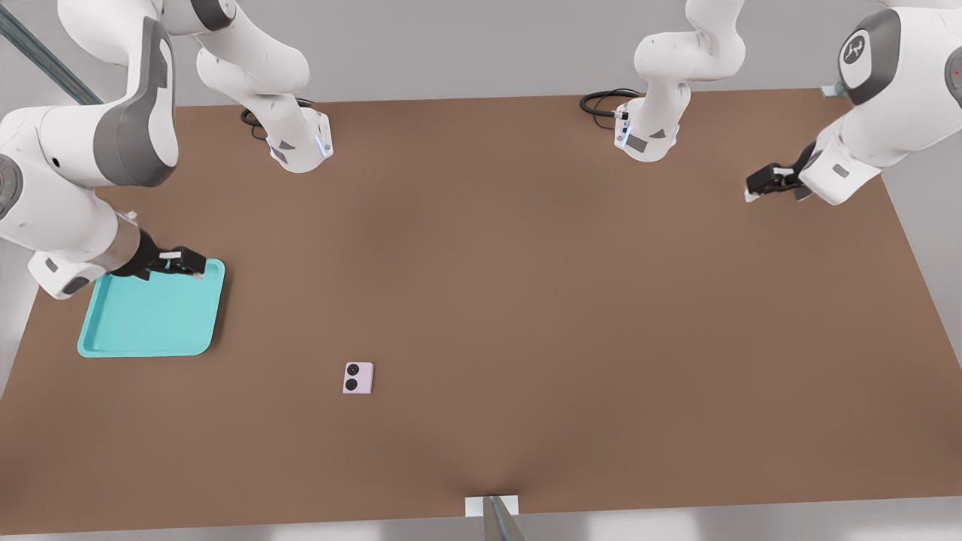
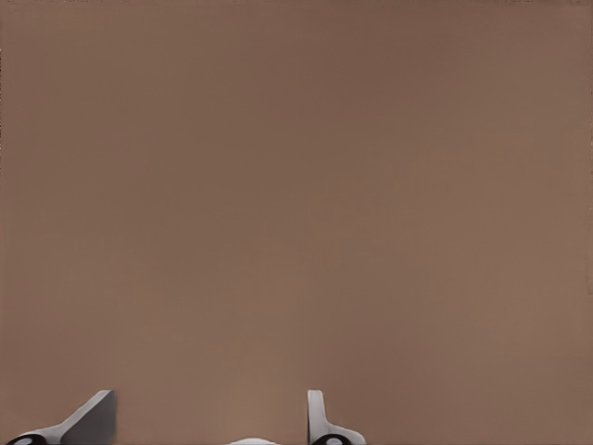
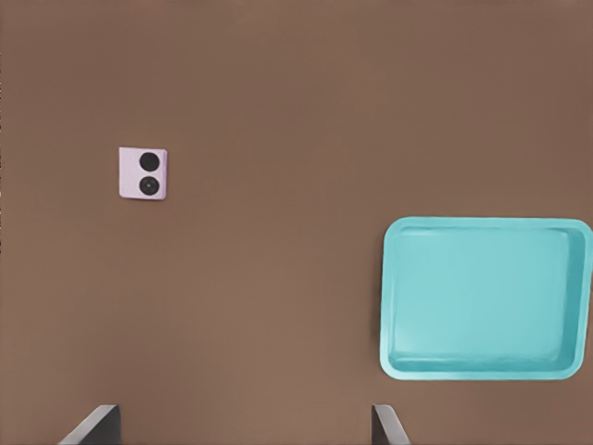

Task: Keep left arm still and place phone on the tray with right arm

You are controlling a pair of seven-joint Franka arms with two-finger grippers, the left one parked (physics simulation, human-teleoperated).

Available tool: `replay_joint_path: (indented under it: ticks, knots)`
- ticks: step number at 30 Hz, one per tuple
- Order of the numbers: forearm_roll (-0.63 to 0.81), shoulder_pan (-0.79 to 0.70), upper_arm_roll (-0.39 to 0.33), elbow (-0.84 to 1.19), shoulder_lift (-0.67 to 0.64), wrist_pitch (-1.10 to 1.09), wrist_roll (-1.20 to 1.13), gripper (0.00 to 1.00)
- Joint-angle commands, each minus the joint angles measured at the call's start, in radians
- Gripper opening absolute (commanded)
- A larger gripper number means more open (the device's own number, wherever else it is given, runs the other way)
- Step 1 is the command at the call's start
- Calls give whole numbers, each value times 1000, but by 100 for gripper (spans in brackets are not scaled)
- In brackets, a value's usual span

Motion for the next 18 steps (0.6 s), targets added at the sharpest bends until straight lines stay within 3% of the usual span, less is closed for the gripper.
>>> replay_joint_path:
  ticks: [1,5,11,18]
  knots:
    - [-1,2,0,1,1,76,-47,100]
    - [-33,111,2,-2,114,203,33,100]
    - [-36,224,0,24,468,573,265,100]
    - [-68,289,0,21,629,758,515,100]
